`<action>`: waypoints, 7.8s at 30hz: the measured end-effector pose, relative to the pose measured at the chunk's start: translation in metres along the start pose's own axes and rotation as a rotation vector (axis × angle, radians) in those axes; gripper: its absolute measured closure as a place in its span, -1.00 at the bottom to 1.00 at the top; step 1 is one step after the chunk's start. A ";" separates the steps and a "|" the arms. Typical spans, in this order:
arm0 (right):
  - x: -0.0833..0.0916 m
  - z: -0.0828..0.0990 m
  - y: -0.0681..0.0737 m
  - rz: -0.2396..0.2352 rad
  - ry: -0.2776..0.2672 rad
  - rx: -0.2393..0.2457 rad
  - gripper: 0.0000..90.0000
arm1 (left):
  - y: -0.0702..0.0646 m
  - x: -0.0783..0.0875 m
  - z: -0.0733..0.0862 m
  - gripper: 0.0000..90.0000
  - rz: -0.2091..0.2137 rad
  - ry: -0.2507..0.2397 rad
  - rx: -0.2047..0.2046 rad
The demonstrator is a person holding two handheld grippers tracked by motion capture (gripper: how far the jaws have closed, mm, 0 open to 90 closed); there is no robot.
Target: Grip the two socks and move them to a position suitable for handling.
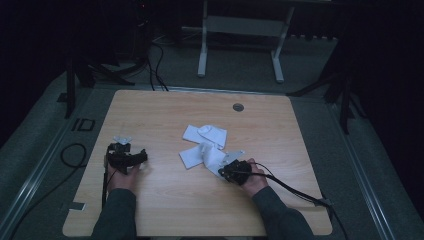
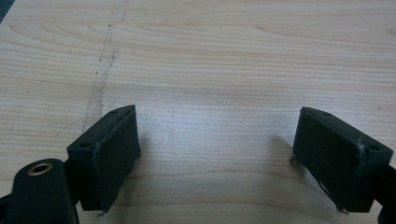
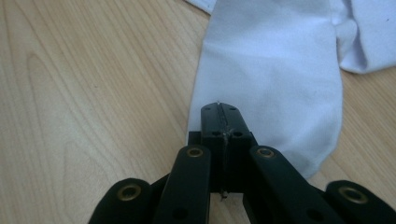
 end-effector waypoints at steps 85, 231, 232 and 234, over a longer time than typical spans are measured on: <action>0.013 -0.012 -0.013 -0.037 0.042 0.080 0.93 | -0.001 -0.001 0.000 -0.68 0.006 -0.002 -0.002; -0.012 -0.001 -0.103 0.192 0.104 -0.112 0.84 | -0.002 -0.002 -0.001 -0.68 0.013 0.000 -0.009; -0.008 0.003 -0.104 0.193 0.107 -0.114 0.84 | -0.002 -0.002 -0.001 -0.68 0.013 0.000 -0.009; -0.004 0.007 -0.104 0.193 0.107 -0.113 0.83 | -0.002 -0.002 -0.001 -0.68 0.013 0.000 -0.009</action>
Point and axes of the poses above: each handheld gripper's, and its own axes: x roughly backward along the jaws, z roughly out of its underside, y roughly to its left, the point moved 5 cm from there along -x, roughly forward along the jaws, and after that the axes turned 12 degrees about -y, right-handed, at the moved point
